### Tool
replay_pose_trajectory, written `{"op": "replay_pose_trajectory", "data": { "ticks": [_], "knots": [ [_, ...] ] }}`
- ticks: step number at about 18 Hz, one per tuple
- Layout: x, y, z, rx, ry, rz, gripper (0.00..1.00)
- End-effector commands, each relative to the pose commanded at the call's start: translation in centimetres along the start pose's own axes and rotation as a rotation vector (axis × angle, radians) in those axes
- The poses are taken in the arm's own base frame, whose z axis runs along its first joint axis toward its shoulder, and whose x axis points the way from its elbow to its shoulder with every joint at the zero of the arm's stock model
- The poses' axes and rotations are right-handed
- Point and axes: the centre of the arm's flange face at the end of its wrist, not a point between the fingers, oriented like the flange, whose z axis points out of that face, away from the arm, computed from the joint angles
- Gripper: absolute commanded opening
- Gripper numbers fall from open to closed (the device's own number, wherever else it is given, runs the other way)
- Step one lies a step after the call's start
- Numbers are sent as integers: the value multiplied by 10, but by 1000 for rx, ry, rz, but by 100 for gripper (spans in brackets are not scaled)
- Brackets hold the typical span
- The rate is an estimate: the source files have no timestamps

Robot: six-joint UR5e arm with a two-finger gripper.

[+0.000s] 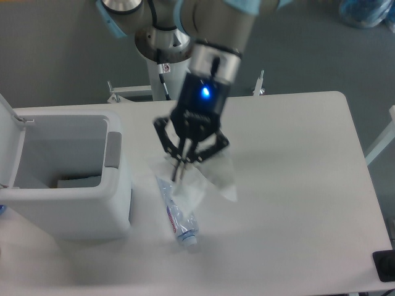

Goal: Place the trash in the trash can
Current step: 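Lift the wrapper and carry it over the trash bin, then lower the wrapper into the bin and open the gripper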

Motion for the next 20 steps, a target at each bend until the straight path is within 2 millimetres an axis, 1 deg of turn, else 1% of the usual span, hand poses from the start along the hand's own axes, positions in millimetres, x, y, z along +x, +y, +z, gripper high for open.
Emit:
{"op": "replay_pose_trajectory", "data": {
  "ticks": [1,2,4,5,6,8,9,12,16,20],
  "knots": [
    [10,-3,-6,10,6,4,0],
    [22,-2,-4,7,20,6,0],
    [54,-1,1,0,60,10,0],
    [66,0,3,-5,76,10,0],
    [75,-1,3,-5,86,16,0],
    [93,3,10,-19,115,27,0],
    [99,4,11,-21,124,34,0],
    [101,6,19,-33,135,42,0],
    [107,13,40,-63,162,45,0],
    [101,16,59,-61,170,56,0]
  ]
}}
